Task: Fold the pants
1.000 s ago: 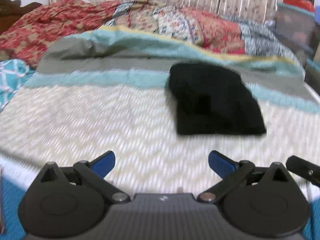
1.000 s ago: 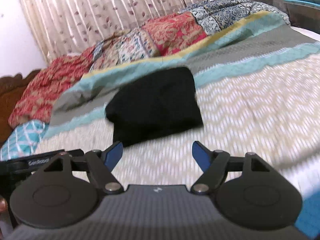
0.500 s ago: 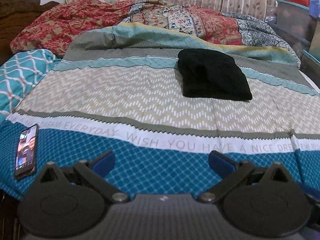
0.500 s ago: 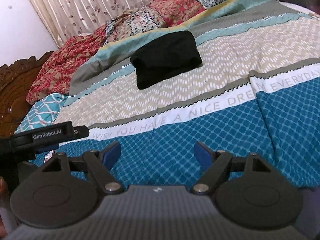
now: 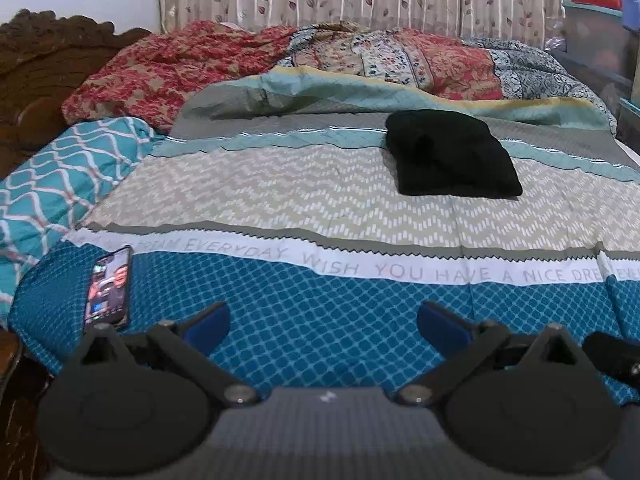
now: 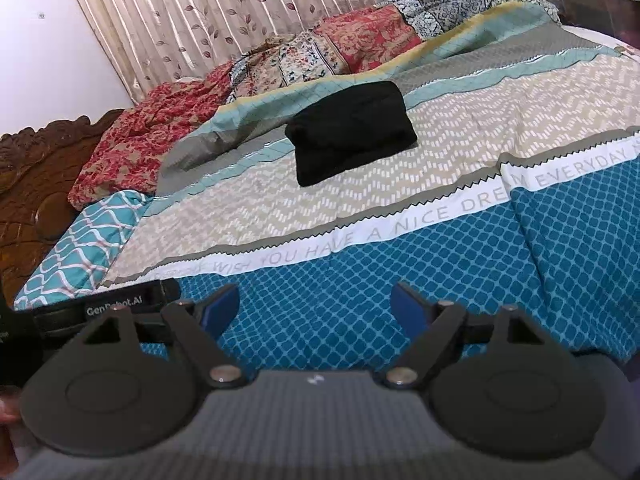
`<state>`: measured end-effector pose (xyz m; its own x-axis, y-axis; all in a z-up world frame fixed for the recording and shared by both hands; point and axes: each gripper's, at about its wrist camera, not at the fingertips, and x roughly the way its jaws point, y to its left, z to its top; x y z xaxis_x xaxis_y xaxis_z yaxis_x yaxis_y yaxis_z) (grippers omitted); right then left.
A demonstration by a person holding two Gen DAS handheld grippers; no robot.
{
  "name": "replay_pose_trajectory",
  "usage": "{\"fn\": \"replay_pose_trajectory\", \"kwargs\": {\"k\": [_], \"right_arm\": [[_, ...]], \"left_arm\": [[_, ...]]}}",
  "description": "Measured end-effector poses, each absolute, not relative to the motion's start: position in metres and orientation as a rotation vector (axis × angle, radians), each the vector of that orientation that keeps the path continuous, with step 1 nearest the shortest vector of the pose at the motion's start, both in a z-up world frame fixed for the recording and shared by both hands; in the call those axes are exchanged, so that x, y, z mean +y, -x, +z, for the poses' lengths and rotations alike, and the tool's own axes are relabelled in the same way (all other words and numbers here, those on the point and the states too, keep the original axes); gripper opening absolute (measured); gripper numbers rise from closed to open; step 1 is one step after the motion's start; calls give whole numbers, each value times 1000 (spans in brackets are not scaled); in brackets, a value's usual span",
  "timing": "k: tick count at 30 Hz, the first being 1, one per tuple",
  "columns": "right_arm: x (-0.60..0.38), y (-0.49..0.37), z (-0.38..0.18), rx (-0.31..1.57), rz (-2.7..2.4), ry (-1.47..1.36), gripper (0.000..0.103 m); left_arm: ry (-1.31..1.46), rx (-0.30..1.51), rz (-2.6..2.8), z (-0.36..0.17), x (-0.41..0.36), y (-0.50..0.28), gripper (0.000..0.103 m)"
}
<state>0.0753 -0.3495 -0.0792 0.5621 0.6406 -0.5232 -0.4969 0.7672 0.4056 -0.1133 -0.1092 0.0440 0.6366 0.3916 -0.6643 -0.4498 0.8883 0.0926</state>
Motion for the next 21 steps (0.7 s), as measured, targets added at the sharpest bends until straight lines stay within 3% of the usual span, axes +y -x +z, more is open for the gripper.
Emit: {"fn": "replay_pose_trajectory", "kwargs": {"k": [6, 13, 21], "right_arm": [[-358, -62, -72, 669, 667, -244, 86], [-371, -60, -63, 645, 642, -290, 96], [-374, -61, -70, 721, 614, -319, 97]], "left_arm": [[38, 715, 477, 56, -124, 132, 103], [32, 715, 422, 70, -130, 141, 103], [-5, 778, 430, 61, -136, 142, 103]]}}
